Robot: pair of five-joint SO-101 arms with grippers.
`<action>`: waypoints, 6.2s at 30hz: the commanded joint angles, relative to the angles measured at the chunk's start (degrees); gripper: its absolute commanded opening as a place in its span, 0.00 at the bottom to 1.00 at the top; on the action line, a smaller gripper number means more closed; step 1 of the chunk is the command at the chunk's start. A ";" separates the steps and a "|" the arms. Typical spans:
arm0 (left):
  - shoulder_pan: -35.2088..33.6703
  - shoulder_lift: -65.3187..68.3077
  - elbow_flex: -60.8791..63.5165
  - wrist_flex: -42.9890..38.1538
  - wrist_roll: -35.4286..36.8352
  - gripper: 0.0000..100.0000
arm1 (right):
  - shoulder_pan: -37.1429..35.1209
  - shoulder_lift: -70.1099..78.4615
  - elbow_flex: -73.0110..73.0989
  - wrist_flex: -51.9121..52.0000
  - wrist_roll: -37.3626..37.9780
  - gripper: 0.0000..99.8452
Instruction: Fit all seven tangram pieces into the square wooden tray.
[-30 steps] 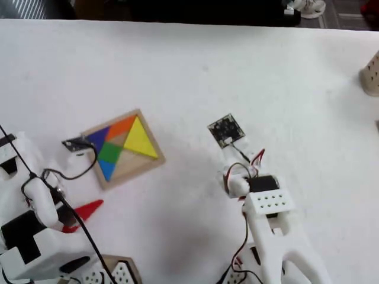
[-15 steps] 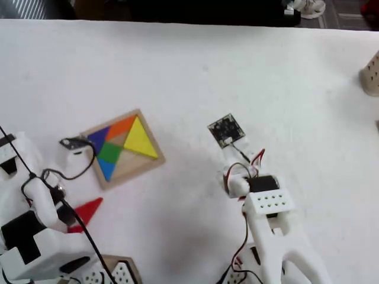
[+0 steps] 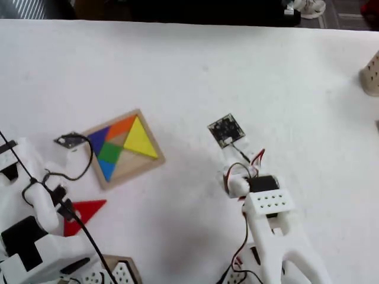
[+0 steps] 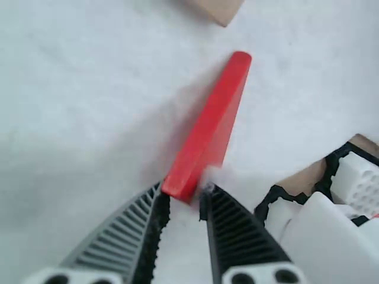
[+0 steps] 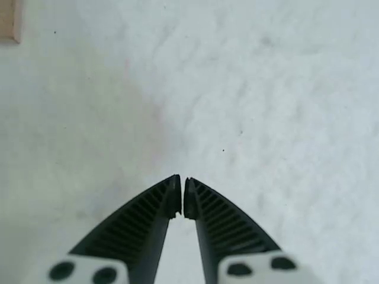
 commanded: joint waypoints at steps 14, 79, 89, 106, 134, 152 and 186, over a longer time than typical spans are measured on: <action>0.84 0.75 -3.60 5.01 6.95 0.02 | 0.66 -0.66 -0.44 -1.01 0.09 0.02; 40.13 8.31 -25.23 -6.51 5.27 0.02 | 0.48 -0.57 -0.53 -1.01 0.09 0.02; 36.26 14.46 -34.20 2.46 -3.60 0.02 | 0.22 -0.48 -0.53 -1.10 0.09 0.02; 31.25 14.11 -35.34 -4.66 -1.23 0.25 | 0.22 -0.40 -0.53 -1.10 0.09 0.02; 43.03 14.46 -18.90 -41.58 59.96 0.04 | 0.48 -0.66 -0.53 -1.10 0.09 0.02; 42.51 13.85 -15.65 -24.79 55.91 0.03 | 0.48 -0.66 -0.53 -1.10 0.09 0.02; 31.25 -30.55 17.23 -39.12 56.18 0.02 | 3.74 -2.68 -0.88 0.31 -0.62 0.02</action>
